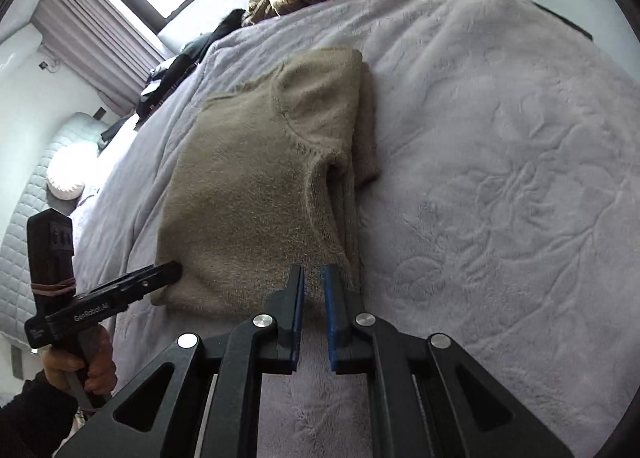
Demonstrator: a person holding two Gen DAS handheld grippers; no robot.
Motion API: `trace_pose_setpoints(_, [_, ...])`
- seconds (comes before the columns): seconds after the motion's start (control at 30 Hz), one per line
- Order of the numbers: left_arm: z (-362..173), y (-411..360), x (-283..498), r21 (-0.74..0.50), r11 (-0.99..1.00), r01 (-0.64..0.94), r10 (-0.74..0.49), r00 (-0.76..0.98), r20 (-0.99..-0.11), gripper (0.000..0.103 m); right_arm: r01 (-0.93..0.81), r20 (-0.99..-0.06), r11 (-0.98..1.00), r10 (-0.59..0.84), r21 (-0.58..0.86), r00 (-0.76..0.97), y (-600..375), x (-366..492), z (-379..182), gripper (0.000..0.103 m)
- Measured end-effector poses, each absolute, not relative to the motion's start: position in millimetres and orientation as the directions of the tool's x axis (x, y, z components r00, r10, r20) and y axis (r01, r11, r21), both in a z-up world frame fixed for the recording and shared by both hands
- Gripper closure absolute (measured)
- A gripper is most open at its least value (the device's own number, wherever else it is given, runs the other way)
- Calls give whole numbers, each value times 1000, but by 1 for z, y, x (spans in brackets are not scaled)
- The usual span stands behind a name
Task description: Fold small clothes
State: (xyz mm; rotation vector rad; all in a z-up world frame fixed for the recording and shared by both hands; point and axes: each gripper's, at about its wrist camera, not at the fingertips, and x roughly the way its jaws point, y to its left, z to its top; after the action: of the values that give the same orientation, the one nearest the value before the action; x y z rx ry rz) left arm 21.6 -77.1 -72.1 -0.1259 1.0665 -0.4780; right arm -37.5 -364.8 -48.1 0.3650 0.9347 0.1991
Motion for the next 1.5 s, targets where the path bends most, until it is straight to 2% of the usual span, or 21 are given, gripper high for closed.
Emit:
trace_pose_setpoints(0.17, [-72,-76,23,-327,896,301,-430,394,-812,53,-1,-762,946,263,325,591,-361,-35,-36,85])
trace_pose_setpoints(0.27, [-72,-74,21,-328,897,298,-428,396,-812,53,38,-812,957,223,288,540,-359,-30,-49,85])
trace_pose_setpoints(0.43, [-70,-76,17,-302,906,296,-405,405,-820,53,109,-792,900,307,421,528,-380,-33,-69,84])
trace_pose_setpoints(0.67, [-66,-78,15,-272,915,299,-382,418,-824,53,99,-803,915,287,392,523,-378,-40,-66,78])
trace_pose_setpoints(0.97, [-59,-77,7,-203,931,304,-328,451,-830,53,127,-802,904,288,407,523,-380,-46,-61,77])
trace_pose_setpoints(1.5, [-55,-79,1,-154,944,291,-281,467,-838,53,164,-793,878,307,450,527,-395,-61,-50,77])
